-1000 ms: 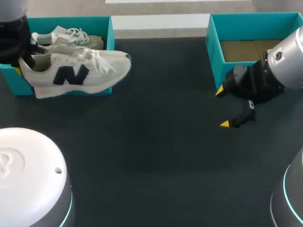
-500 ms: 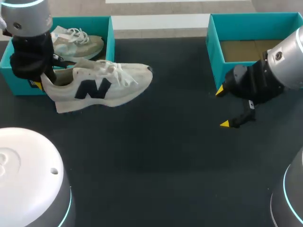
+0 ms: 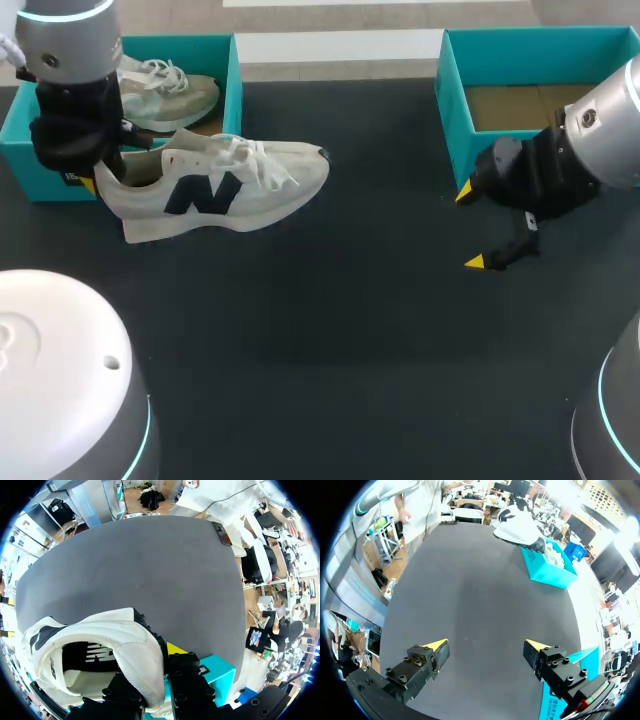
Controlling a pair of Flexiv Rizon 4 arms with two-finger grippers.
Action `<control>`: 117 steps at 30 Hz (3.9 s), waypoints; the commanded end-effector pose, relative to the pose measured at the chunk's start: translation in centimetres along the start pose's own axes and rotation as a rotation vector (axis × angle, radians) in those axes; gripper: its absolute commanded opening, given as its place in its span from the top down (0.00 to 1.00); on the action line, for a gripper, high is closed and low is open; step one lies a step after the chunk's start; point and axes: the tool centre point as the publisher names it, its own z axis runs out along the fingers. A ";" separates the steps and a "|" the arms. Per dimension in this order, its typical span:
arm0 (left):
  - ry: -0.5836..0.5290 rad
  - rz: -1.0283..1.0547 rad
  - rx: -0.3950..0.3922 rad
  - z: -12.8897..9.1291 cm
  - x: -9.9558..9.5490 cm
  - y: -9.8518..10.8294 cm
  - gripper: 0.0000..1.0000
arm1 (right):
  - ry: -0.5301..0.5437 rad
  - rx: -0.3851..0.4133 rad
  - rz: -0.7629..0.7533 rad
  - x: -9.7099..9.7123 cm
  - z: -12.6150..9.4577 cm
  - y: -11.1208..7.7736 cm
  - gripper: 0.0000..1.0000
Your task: Take the shoe out of the shoebox, open the shoe tongue, remove and reinsert the insole, then place the shoe into the shoebox
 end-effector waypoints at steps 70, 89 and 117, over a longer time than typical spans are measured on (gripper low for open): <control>0.115 0.128 -0.091 14.2 -20.8 -2.7 1.00 | -0.002 0.004 0.001 0.0 0.2 0.1 0.00; 0.173 0.000 -0.063 16.3 -19.9 -3.5 1.00 | -0.002 0.004 0.001 0.0 0.2 0.1 0.00; -0.165 -0.035 -0.001 8.7 -18.2 -3.2 0.00 | -0.002 0.004 0.001 0.0 0.2 0.1 0.00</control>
